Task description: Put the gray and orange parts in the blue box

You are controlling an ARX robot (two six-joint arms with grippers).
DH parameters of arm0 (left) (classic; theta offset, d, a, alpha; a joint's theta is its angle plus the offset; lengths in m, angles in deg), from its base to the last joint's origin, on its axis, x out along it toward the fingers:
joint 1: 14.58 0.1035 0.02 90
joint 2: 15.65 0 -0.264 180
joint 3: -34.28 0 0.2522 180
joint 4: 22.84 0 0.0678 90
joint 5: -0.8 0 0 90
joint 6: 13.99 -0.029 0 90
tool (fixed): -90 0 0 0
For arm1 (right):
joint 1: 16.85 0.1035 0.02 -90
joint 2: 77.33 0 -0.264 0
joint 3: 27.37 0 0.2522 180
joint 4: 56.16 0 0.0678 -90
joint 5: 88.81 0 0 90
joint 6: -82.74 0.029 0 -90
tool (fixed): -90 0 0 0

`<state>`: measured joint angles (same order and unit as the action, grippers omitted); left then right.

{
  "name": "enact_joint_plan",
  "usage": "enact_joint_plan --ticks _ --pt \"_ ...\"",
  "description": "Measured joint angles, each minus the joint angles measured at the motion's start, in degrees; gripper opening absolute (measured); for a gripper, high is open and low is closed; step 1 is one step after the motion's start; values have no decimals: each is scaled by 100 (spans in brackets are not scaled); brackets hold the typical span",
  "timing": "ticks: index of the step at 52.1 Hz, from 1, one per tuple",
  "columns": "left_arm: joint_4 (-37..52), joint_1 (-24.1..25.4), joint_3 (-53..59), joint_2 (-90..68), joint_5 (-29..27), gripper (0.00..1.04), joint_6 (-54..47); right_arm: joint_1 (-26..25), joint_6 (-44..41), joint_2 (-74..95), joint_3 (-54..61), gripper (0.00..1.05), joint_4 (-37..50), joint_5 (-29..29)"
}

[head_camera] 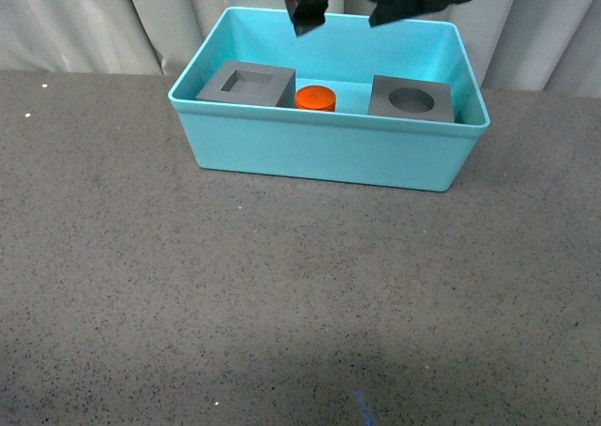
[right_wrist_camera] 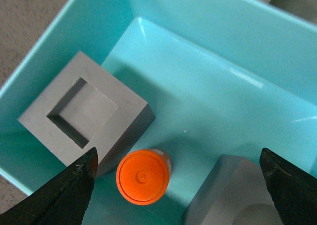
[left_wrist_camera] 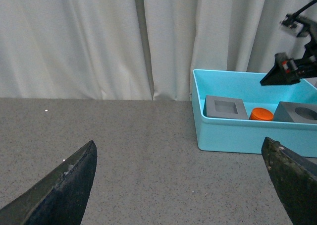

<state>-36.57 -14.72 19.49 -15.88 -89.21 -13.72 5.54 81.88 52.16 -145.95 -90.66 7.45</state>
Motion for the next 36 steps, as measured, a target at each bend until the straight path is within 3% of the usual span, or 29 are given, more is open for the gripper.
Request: enact_joint_plan --ticks 20,36 --pt "0 0 0 0 0 98 0 -247 431 -2597 2953 95 2052 -1025" --pt "0 0 0 0 0 98 0 -470 411 -4535 5115 95 2264 -2262"
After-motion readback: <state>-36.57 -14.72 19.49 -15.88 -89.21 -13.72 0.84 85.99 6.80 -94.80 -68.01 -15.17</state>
